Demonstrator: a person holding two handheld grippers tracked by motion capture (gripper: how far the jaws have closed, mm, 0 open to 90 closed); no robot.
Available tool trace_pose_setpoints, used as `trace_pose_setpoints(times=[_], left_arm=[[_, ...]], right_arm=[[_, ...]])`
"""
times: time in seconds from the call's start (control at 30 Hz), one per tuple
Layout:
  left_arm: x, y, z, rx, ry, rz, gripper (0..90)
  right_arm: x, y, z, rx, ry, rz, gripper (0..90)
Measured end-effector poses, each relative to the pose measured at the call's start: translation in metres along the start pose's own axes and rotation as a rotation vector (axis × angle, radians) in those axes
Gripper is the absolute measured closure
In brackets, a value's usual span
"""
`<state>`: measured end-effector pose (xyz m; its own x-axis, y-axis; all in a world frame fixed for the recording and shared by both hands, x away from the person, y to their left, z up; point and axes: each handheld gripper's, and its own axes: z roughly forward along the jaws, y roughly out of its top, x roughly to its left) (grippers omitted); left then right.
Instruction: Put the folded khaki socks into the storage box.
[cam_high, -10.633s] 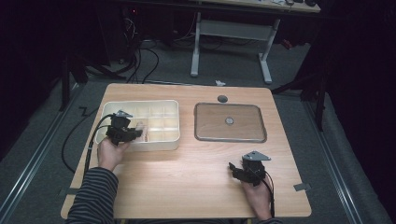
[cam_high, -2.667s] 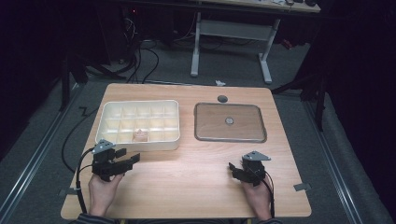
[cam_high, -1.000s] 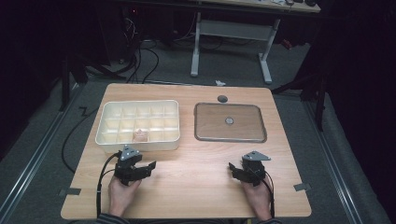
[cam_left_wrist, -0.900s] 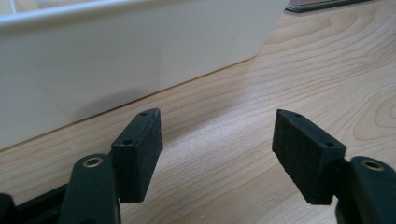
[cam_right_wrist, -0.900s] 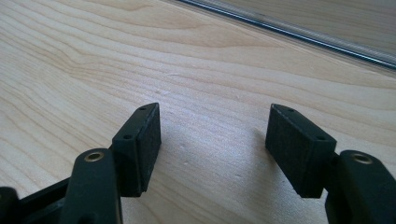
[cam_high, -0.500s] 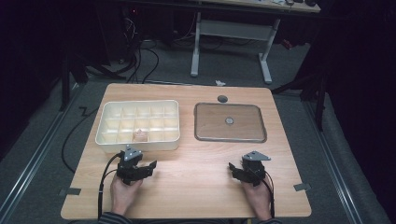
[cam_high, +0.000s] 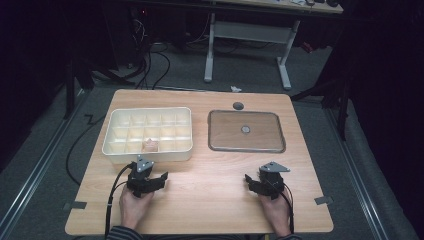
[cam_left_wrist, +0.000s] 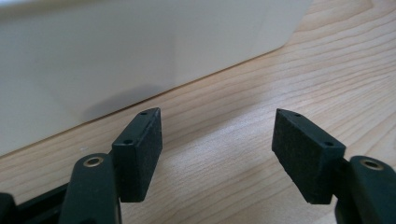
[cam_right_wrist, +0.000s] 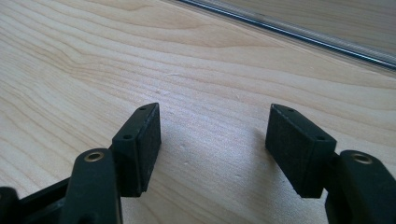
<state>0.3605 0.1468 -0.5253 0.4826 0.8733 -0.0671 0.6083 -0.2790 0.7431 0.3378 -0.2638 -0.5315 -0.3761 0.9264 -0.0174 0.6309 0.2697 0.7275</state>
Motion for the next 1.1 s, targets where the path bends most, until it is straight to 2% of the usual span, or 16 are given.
trace_pose_setpoints(times=[0.33,0.5,0.6,0.9,1.1], left_arm=[[0.0003,-0.0021,0.0071,0.023,0.021,-0.001,33.7],[0.0012,-0.0061,0.0062,0.004,0.026,-0.006,33.3],[0.0009,-0.009,0.0056,-0.007,0.041,0.007,32.8],[-0.0014,-0.0099,0.0058,0.002,0.051,0.027,28.7],[-0.0024,-0.0101,0.0058,0.003,0.054,0.022,27.1]], right_arm=[[0.0,0.0,0.0,0.0,0.001,-0.001,35.6],[0.0002,0.0001,0.0001,0.001,0.002,0.0,35.5],[0.0002,0.0002,0.0003,0.0,0.001,-0.001,35.5],[0.0002,0.0002,0.0002,0.001,0.001,-0.002,35.5],[0.0003,0.0001,0.0002,0.001,0.001,-0.001,35.4]])
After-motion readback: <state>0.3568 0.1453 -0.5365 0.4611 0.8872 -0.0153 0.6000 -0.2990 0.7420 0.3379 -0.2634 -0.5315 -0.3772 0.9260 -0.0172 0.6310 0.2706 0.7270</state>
